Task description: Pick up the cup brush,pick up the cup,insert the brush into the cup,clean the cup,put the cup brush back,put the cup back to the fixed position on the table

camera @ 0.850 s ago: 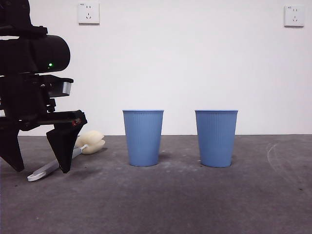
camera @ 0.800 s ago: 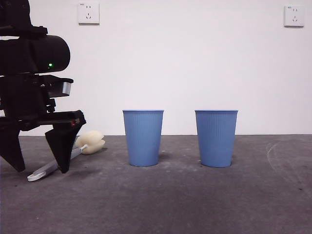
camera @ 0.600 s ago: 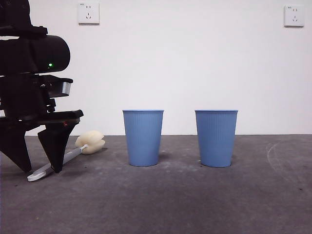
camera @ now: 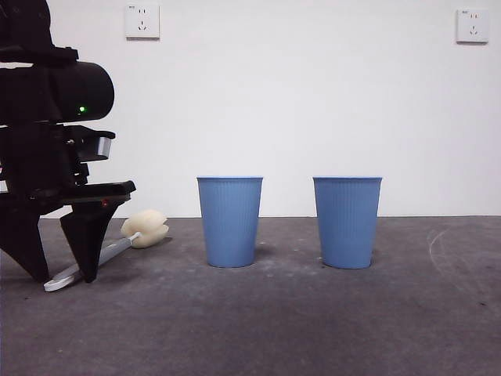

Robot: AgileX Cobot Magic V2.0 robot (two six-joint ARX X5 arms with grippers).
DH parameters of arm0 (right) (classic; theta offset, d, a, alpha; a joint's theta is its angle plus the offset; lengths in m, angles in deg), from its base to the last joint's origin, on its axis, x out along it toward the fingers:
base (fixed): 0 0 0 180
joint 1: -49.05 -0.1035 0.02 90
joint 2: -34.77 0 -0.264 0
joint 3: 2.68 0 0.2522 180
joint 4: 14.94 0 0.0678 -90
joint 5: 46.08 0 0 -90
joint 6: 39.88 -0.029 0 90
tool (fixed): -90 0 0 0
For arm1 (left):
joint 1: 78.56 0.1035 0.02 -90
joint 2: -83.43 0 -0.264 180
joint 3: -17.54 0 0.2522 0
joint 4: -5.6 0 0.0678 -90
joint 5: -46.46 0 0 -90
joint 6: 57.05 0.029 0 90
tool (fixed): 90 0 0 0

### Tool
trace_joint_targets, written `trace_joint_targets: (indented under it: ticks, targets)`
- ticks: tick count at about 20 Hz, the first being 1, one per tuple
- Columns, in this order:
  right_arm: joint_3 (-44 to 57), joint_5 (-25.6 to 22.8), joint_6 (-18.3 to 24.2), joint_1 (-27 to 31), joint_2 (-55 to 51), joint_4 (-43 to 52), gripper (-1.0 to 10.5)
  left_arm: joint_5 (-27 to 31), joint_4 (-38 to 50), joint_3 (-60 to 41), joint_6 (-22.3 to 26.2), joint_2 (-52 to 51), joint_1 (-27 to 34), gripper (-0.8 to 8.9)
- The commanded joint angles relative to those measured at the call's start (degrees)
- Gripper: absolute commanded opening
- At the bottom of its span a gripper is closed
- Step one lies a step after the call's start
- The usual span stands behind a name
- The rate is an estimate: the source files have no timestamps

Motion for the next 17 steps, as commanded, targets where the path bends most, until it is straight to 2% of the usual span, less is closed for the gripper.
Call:
trace_joint_targets:
  ticks: [1, 5, 11, 17]
  targets:
    - [-0.2, 0.02, -0.48, -0.04, 0.0, 0.0, 5.6, 1.05, -0.74, -0.42, -0.72, 1.86, -0.13, 2.05]
    - [-0.2, 0.02, -0.48, -0.04, 0.0, -0.04, 5.6, 0.83, -0.31, -0.42, -0.74, 1.84, -0.42, -0.01]
    - [-0.2, 0.0, -0.57, -0.04, 0.0, -0.04, 5.6, 0.83, -1.25, -0.42, 0.59, -1.22, -0.15, -0.12]
    - [-0.2, 0.07, -1.16, -0.04, 0.0, 2.69, 5.6, 0.81, -1.86, -0.42, 4.7, -13.14, 3.89, -0.12]
